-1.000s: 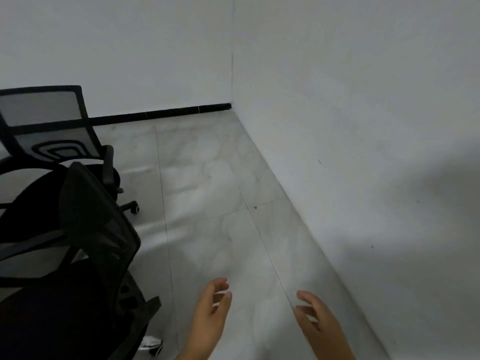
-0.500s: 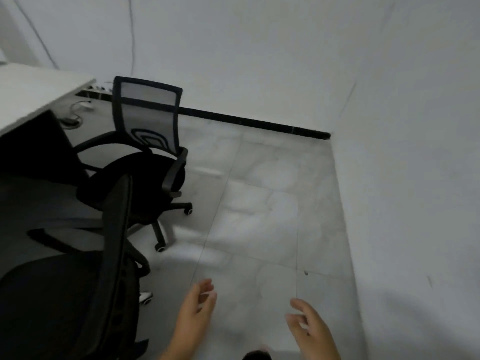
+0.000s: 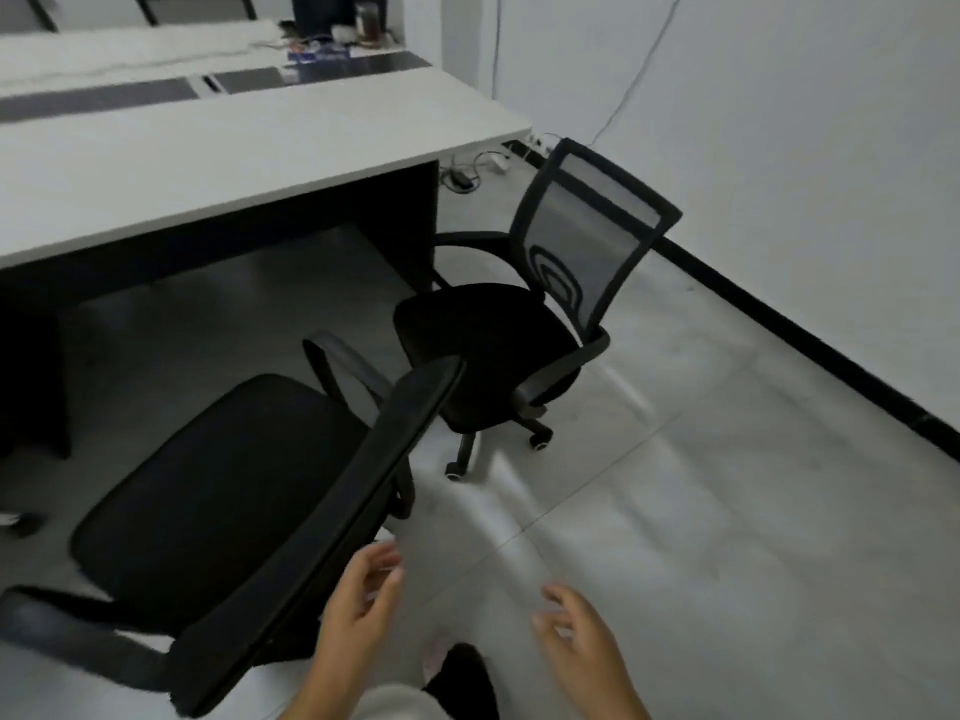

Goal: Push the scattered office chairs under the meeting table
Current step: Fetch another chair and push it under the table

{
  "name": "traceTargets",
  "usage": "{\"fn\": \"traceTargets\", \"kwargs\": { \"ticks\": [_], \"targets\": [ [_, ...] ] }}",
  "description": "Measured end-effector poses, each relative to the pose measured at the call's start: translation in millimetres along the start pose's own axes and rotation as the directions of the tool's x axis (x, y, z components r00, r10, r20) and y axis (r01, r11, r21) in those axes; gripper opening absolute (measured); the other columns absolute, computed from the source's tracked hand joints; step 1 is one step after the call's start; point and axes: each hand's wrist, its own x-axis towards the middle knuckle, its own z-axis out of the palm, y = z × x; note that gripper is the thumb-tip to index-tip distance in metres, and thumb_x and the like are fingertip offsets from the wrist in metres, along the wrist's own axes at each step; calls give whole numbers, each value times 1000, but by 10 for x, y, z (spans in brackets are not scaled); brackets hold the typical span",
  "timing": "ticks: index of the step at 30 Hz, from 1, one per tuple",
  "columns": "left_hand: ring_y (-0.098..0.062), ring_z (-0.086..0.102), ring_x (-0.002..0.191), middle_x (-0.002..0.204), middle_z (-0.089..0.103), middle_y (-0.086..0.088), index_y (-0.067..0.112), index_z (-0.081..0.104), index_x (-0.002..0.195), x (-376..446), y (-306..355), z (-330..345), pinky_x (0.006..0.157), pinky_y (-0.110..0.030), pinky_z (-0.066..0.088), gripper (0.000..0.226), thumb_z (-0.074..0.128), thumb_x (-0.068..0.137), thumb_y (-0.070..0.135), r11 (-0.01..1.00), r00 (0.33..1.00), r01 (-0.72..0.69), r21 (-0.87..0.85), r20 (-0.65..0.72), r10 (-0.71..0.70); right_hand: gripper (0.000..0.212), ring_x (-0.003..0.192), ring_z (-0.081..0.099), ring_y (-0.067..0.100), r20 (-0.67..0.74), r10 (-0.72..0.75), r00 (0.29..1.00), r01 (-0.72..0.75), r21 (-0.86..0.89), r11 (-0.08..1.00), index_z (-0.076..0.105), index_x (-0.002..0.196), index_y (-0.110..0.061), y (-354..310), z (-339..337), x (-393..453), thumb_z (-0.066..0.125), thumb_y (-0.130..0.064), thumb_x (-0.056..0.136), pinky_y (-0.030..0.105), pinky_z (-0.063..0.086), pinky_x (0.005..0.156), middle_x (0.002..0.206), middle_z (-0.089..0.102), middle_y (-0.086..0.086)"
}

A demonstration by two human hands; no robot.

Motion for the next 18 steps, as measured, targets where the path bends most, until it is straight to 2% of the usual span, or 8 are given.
{"fn": "traceTargets", "kwargs": {
  "ticks": [3, 6, 9, 12, 14, 15, 16, 18],
  "targets": [
    [-10, 56, 92, 97, 58, 7, 34, 50, 88, 293, 237, -42, 80, -25, 44, 31, 49, 89, 3, 997, 993, -47, -56, -114, 41, 35, 87, 51, 0, 144, -51, 988, 58, -46, 997, 48, 123, -16, -465, -29, 493, 53, -15, 88, -3, 40, 62, 118, 51, 2],
    [-7, 56, 94, 97, 56, 9, 36, 48, 90, 577, 418, -118, 79, -24, 48, 32, 49, 88, 3, 993, 972, -86, -76, -223, 67, 36, 97, 48, 4, 234, -172, 957, 208, -136, 969, 44, 125, -17, -924, -8, 951, 50, -21, 90, 2, 40, 68, 114, 47, -3],
    [-3, 54, 94, 102, 55, 7, 37, 46, 95, 719, 394, -188, 74, -15, 45, 29, 51, 88, 8, 999, 942, -45, 15, -331, 48, 52, 119, 36, 5, 383, -342, 858, 447, -229, 865, 39, 130, -19, -1280, 94, 1325, 53, -40, 84, 17, 31, 94, 125, 37, -11],
    [-2, 52, 92, 106, 54, 4, 25, 50, 110, 712, 273, -280, 72, -9, 40, 23, 52, 89, 16, 980, 888, 78, 184, -460, 15, 84, 128, 12, -1, 585, -408, 701, 702, -463, 542, 36, 133, -25, -1457, 269, 1724, 32, -70, 62, 33, 10, 112, 132, 22, -20],
    [-2, 47, 95, 108, 51, 8, 20, 49, 119, 663, 188, -300, 78, -11, 36, 30, 51, 90, 25, 918, 866, 211, 336, -500, -15, 77, 125, 25, 8, 674, -517, 527, 841, -502, 203, 50, 120, -25, -1435, 398, 2018, 32, -74, 64, 46, 11, 111, 128, 48, -11],
    [-3, 47, 99, 110, 51, 8, 21, 48, 121, 629, 151, -293, 82, -13, 36, 32, 50, 90, 31, 871, 856, 278, 405, -515, -34, 71, 116, 35, 10, 717, -520, 464, 859, -507, 68, 57, 109, -26, -1444, 448, 2148, 26, -76, 70, 47, 14, 110, 115, 62, -8],
    [-3, 48, 101, 112, 53, 9, 23, 49, 120, 577, 153, -286, 84, -14, 36, 33, 48, 90, 37, 823, 844, 328, 464, -535, -35, 72, 106, 45, 8, 754, -495, 431, 871, -491, 11, 63, 98, -27, -1488, 490, 2251, 16, -76, 76, 46, 16, 105, 101, 69, -9],
    [-3, 56, 93, 100, 61, 13, 27, 60, 105, 487, 152, -265, 78, -16, 41, 41, 33, 90, 54, 720, 850, 363, 592, -527, 5, 86, 85, 61, 7, 818, -449, 359, 903, -427, -55, 70, 81, -25, -1601, 584, 2391, 1, -77, 75, 36, 37, 93, 82, 70, -11]
  ]
}}
